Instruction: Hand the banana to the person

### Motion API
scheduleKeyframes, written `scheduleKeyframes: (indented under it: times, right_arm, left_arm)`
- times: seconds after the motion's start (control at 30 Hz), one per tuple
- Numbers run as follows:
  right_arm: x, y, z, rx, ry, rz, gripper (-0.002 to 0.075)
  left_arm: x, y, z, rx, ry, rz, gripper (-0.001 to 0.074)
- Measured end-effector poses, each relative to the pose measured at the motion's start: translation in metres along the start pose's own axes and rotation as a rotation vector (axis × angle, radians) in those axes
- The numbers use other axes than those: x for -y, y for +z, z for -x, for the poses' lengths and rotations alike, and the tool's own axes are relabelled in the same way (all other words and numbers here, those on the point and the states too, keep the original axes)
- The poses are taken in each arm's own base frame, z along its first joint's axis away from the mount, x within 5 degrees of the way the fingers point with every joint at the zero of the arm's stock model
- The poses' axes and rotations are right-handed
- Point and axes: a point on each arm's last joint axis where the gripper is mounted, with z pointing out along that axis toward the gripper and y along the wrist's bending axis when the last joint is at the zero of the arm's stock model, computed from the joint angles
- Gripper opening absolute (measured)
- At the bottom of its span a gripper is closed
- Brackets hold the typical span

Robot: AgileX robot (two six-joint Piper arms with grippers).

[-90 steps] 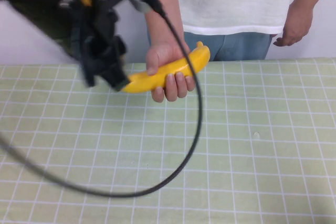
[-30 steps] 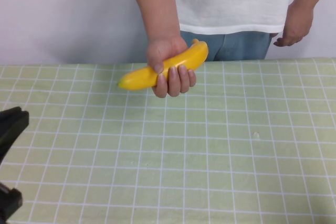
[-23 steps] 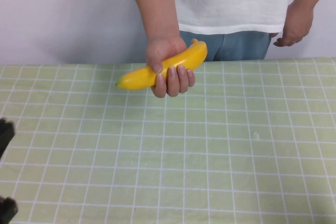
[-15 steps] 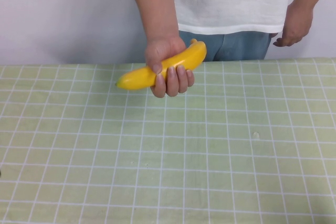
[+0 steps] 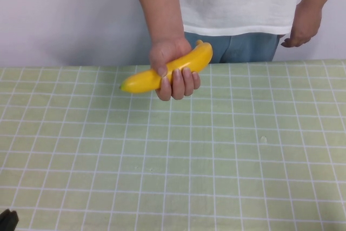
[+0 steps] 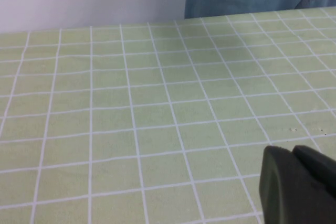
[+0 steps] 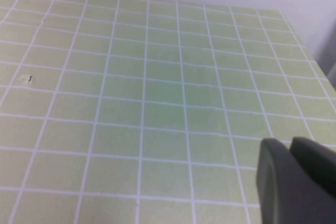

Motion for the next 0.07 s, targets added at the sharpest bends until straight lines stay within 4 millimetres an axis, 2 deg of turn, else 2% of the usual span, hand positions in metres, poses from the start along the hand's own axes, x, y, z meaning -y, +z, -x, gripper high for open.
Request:
scheduleKeyframes:
  times: [0.07]
  right_arm:
    - [0.0000, 0.0000, 0.0000, 0.000, 0.000, 0.000, -0.0007]
  left_arm:
    - [-0.0001, 0.0000, -0.0001, -0.001, 0.000, 0.002, -0.0003]
